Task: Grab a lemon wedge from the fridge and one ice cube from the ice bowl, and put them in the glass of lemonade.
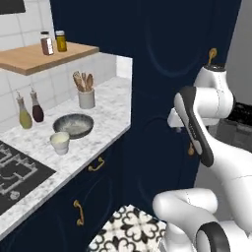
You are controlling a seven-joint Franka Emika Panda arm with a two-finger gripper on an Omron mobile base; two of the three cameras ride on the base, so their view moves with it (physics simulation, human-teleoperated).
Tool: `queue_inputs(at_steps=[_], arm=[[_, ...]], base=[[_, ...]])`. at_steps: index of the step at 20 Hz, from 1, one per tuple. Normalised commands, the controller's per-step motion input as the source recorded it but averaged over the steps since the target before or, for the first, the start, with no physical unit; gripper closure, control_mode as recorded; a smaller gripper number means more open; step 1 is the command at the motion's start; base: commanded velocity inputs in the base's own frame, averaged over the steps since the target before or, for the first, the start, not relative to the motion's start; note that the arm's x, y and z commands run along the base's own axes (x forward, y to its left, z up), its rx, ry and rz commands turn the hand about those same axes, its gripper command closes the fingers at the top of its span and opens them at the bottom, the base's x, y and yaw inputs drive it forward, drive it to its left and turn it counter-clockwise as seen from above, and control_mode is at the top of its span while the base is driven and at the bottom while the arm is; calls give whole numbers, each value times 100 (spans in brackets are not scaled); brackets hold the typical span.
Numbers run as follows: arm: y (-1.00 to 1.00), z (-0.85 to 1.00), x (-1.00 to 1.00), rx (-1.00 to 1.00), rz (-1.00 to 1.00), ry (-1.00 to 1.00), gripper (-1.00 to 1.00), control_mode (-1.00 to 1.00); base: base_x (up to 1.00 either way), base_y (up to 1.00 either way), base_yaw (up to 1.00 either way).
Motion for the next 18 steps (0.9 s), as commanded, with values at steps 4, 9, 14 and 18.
queue_inputs(at_steps=[4,9,14,18], arm=[[0,0,0,0,0,0,-100,100],[0,0,0,0,0,0,-100,100],[0,0,0,0,0,0,-100,100],[0,0,0,0,0,0,-100,100]], base=[[34,21,73],[90,10,60],[100,-4,21],[92,-15,23]])
